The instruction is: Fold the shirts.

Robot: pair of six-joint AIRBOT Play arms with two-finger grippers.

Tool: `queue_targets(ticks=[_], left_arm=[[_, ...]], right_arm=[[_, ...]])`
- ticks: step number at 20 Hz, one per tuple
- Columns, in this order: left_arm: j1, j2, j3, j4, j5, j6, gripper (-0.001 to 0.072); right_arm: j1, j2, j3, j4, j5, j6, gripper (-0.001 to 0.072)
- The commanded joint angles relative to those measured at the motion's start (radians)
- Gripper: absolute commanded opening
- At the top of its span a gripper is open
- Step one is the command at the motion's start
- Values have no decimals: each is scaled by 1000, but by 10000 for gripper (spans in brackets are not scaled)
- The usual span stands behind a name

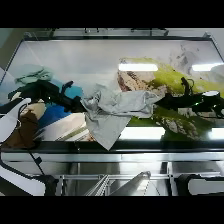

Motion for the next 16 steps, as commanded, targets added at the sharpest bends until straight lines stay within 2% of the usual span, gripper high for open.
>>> queue_targets(ticks=[1, 4, 7, 9, 11, 14, 16], left_arm=[[35, 121, 150, -11, 145, -41, 1], [77, 323, 308, -13, 218, -94, 19], [107, 501, 515, -35, 225, -125, 22], [131, 584, 667, -109, 238, -130, 23], [157, 658, 772, -116, 239, -148, 23], [201, 767, 719, -114, 241, -146, 25], [229, 797, 615, -115, 243, -135, 25]], right_arm=[[-68, 168, 60, 15, 113, -16, 17], [-185, 449, 101, 50, 116, -19, 17], [-307, 731, 171, 141, 106, -54, 16], [-382, 898, 224, 191, 71, -70, 16], [-426, 1035, 269, 189, 16, -71, 17], [-428, 1127, 298, 186, -44, -111, 16], [-428, 1090, 298, 191, -9, -106, 17]])
